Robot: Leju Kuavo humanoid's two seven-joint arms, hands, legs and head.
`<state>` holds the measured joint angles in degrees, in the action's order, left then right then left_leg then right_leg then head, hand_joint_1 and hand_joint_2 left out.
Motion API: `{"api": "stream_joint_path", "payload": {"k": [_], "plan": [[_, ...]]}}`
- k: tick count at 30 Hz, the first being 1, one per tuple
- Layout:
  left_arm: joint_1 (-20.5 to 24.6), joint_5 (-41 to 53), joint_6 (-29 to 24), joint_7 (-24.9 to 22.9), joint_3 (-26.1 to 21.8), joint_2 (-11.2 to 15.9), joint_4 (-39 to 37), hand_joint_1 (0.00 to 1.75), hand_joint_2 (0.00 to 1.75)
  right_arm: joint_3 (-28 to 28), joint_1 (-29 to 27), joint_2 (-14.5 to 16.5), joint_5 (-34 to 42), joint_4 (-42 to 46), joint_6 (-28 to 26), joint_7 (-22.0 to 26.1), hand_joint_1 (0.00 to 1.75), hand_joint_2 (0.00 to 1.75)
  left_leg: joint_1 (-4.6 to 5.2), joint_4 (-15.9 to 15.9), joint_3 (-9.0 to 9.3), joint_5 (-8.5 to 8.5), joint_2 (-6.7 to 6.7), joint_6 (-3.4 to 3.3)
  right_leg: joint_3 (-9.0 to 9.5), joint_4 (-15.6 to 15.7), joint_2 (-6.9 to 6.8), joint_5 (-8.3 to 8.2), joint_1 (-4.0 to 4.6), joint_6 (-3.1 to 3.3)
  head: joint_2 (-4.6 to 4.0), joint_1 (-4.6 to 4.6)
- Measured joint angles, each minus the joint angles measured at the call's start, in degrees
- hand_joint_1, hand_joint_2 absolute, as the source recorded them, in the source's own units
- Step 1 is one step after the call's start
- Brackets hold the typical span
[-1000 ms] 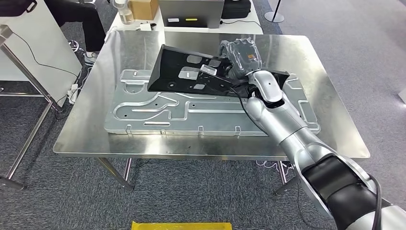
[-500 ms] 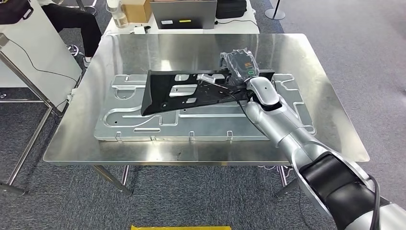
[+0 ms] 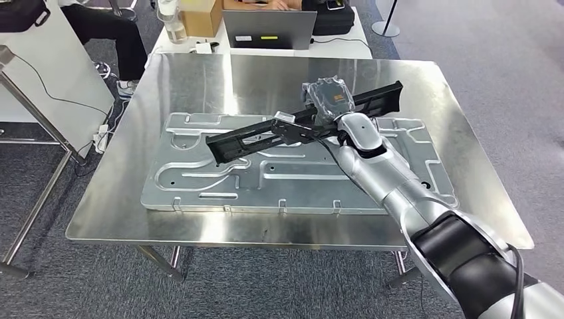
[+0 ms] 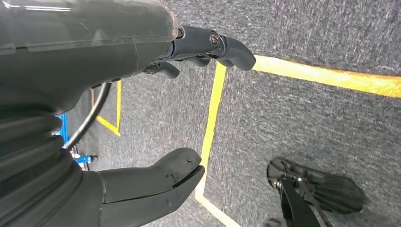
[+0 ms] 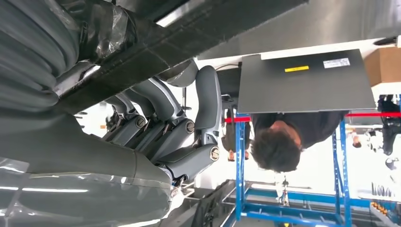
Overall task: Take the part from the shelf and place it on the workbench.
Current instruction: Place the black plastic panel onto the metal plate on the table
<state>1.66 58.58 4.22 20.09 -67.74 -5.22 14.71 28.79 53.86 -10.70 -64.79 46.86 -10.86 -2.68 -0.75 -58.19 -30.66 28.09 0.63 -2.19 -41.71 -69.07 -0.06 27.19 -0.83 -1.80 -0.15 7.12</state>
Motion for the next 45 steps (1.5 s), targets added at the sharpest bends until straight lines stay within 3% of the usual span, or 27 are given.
{"api": "stream_joint_path", "payload": {"k": [1,3,5,7,9,11,13,14,17,18,19,21,23,25,27,28,29,30,31,33,35,38,40,42,43,44,45], "plan": [[-0.11,0.0,0.0,-0.02,-0.02,-0.01,-0.01,0.0,1.75,0.05,0.03,0.01,0.0,-0.19,0.02,0.0,1.75,1.75,0.0,0.06,0.76,0.66,-0.01,0.24,0.98,3.64,-0.05,-2.71,0.06,0.19,0.0,-0.01],[0.07,0.0,0.01,-0.03,-0.05,-0.02,-0.02,0.0,1.75,0.1,0.31,0.05,0.02,-0.61,0.2,0.01,1.75,1.75,0.03,0.34,1.6,1.59,-0.04,0.86,2.24,8.77,-0.18,-5.31,0.49,0.83,0.0,-0.01],[0.32,0.0,0.02,-0.05,-0.08,-0.01,-0.02,0.0,1.75,0.16,0.47,0.11,0.07,-1.01,0.42,-0.02,1.75,1.75,0.1,0.48,2.1,1.84,-0.13,1.49,2.64,10.02,-0.16,-4.79,0.8,1.72,0.0,0.03],[0.36,0.0,0.05,-0.07,-0.08,-0.01,-0.03,0.0,1.75,0.22,0.46,0.23,0.15,-1.2,0.47,-0.07,1.75,1.75,0.11,-1.07,2.02,1.76,-0.25,2.02,3.96,10.56,-0.03,-4.36,0.56,2.61,0.0,0.07],[0.39,0.01,0.08,-0.07,-0.1,-0.04,-0.05,0.0,1.75,0.24,0.69,0.35,0.28,-1.41,0.48,-0.05,1.75,1.75,0.06,-6.68,-0.94,2.33,-0.31,2.5,5.56,10.98,-0.02,-3.79,0.38,3.3,0.0,0.05],[0.39,0.03,0.07,-0.07,-0.15,-0.05,-0.07,0.0,1.75,0.24,0.8,0.46,0.54,-1.73,0.53,-0.03,1.75,1.75,0.04,-13.9,-5.99,5.06,-0.32,2.87,6.7,11.1,0.02,-3.0,0.44,3.69,0.0,0.02],[0.33,0.05,0.05,-0.07,-0.2,-0.03,-0.07,0.0,1.75,0.24,0.6,0.58,0.75,-2.06,0.6,-0.02,1.75,1.75,0.04,-16.52,-9.6,7.04,-0.32,2.94,7.82,11.09,0.18,-2.01,0.51,3.74,0.0,0.02],[0.28,0.07,0.04,-0.07,-0.21,-0.02,-0.08,0.0,1.75,0.24,0.5,0.62,0.79,-2.2,0.63,-0.03,1.31,1.75,0.05,-15.15,-10.16,6.05,-0.33,2.82,8.48,11.08,0.25,-1.48,0.55,3.71,0.0,0.02],[0.08,0.36,-0.01,-0.05,-0.21,0.04,-0.08,0.0,1.75,0.25,0.42,0.7,0.89,-2.49,0.77,-0.03,0.0,1.75,0.36,-4.36,-8.63,-3.43,-0.29,1.85,10.32,10.9,0.37,0.15,0.77,3.38,0.0,0.04],[0.04,0.51,-0.03,-0.04,-0.21,0.08,-0.07,0.0,1.75,0.26,0.44,0.73,0.93,-2.6,0.87,-0.03,0.0,1.75,0.51,-1.79,-8.14,-5.61,-0.27,1.51,10.59,10.73,0.45,0.64,0.9,3.11,0.0,0.03],[0.0,0.65,-0.06,-0.04,-0.21,0.11,-0.08,0.0,1.75,0.27,0.41,0.74,0.97,-2.71,0.97,-0.03,0.0,1.75,0.65,-0.54,-7.93,-6.69,-0.23,1.25,10.73,10.6,0.53,1.1,0.99,2.77,0.0,0.04],[-0.02,0.76,-0.07,-0.04,-0.21,0.11,-0.08,0.0,1.75,0.28,0.47,0.75,1.03,-2.86,1.05,-0.03,0.0,1.75,0.57,-0.29,-7.69,-6.84,-0.22,1.0,10.85,10.51,0.67,1.78,1.15,2.1,0.0,0.03],[0.05,0.8,-0.05,-0.05,-0.21,0.05,-0.09,0.0,0.87,0.28,0.69,0.74,1.09,-2.9,1.03,-0.04,0.0,1.75,0.29,0.17,-7.33,-7.03,-0.28,0.67,10.43,9.18,0.56,2.97,1.08,1.48,0.0,0.04],[0.27,0.81,-0.04,-0.05,-0.21,0.0,-0.09,0.0,0.0,0.28,0.87,0.73,1.16,-3.01,1.0,-0.08,0.0,1.75,0.12,0.46,-7.06,-6.94,-0.33,0.27,7.73,3.74,0.39,5.87,0.82,0.83,0.0,0.06],[0.43,0.75,-0.02,-0.06,-0.2,0.0,-0.09,0.0,0.0,0.28,0.68,0.72,1.22,-3.25,0.98,-0.16,0.0,1.75,0.11,0.43,-7.05,-6.74,-0.31,-0.02,3.56,-3.52,0.35,8.63,0.47,0.38,0.0,0.07],[0.45,0.72,0.01,-0.07,-0.2,0.0,-0.09,0.0,0.0,0.28,0.52,0.72,1.25,-3.38,0.96,-0.2,0.0,1.75,0.1,0.37,-7.03,-6.64,-0.29,-0.03,2.21,-5.3,0.34,8.61,0.27,0.22,0.0,0.05],[0.45,0.69,0.04,-0.07,-0.21,-0.01,-0.09,0.0,0.0,0.28,0.42,0.72,1.26,-3.48,0.93,-0.22,0.0,1.75,0.09,0.25,-7.0,-6.52,-0.28,0.01,1.88,-4.98,0.32,7.48,0.1,0.11,0.0,0.05],[0.44,0.67,0.08,-0.07,-0.22,-0.02,-0.09,0.0,0.0,0.28,0.4,0.72,1.28,-3.55,0.9,-0.25,0.0,1.75,0.06,0.07,-6.97,-6.38,-0.27,0.14,2.69,-2.46,0.27,5.39,-0.05,0.06,0.0,0.05],[0.43,0.65,0.12,-0.07,-0.23,-0.04,-0.09,0.0,0.0,0.28,0.46,0.72,1.31,-3.6,0.87,-0.28,0.0,1.75,0.04,-0.13,-6.94,-6.23,-0.26,0.3,4.34,1.55,0.2,3.0,-0.16,0.08,0.0,0.05],[0.47,0.61,0.2,-0.07,-0.26,-0.08,-0.09,0.0,0.0,0.28,0.67,0.76,1.55,-3.65,0.94,-0.62,0.0,1.75,0.17,-0.49,-6.96,-5.96,-0.22,0.81,7.1,7.94,0.13,0.3,0.02,0.46,0.0,0.05],[0.56,0.52,0.31,-0.07,-0.32,-0.1,-0.09,0.0,0.0,0.28,0.81,0.97,2.22,-3.72,1.33,-1.31,0.0,1.75,0.28,-0.5,-6.93,-5.96,-0.18,1.49,7.68,9.56,0.2,-0.01,0.42,1.13,0.0,0.03],[0.6,0.28,0.43,-0.07,-0.42,-0.17,-0.09,0.0,0.0,0.28,1.1,1.69,3.66,-3.76,2.05,-2.23,0.0,1.75,0.08,-1.35,-7.18,-5.26,-0.23,2.53,7.9,10.06,0.18,-0.69,0.27,2.47,0.0,0.04],[0.61,0.11,0.49,-0.07,-0.49,-0.2,-0.09,0.0,0.0,0.28,1.36,2.26,4.1,-3.76,2.32,-2.39,0.0,1.75,-0.04,-6.29,-9.16,-2.0,-0.28,3.03,8.03,10.33,0.12,-1.04,0.13,3.11,0.0,0.03],[0.62,0.05,0.54,-0.07,-0.63,-0.21,-0.09,0.0,0.0,0.29,1.41,2.8,4.19,-3.78,2.5,-2.38,0.0,1.75,-0.06,-13.87,-12.27,1.87,-0.29,3.38,7.9,10.3,0.12,-1.1,0.27,3.3,0.0,0.03],[0.61,0.05,0.57,-0.07,-0.74,-0.21,-0.09,0.0,0.0,0.29,1.38,3.02,4.2,-3.8,2.56,-2.38,0.0,1.75,-0.05,-16.29,-13.2,2.71,-0.3,3.47,7.85,10.28,0.11,-1.1,0.34,3.32,0.0,0.03],[0.61,0.04,0.6,-0.07,-0.85,-0.21,-0.09,0.0,0.0,0.29,1.37,3.17,4.2,-3.82,2.61,-2.38,0.0,1.75,-0.05,-16.51,-13.03,2.42,-0.3,3.45,7.82,10.23,0.11,-1.1,0.4,3.32,0.0,0.03],[0.6,0.04,0.63,-0.07,-0.96,-0.22,-0.09,0.0,0.0,0.28,1.39,3.27,4.2,-3.84,2.63,-2.39,0.0,1.75,-0.05,-14.29,-11.63,1.12,-0.31,3.35,7.83,10.16,0.1,-1.09,0.44,3.3,0.0,0.03]]}}
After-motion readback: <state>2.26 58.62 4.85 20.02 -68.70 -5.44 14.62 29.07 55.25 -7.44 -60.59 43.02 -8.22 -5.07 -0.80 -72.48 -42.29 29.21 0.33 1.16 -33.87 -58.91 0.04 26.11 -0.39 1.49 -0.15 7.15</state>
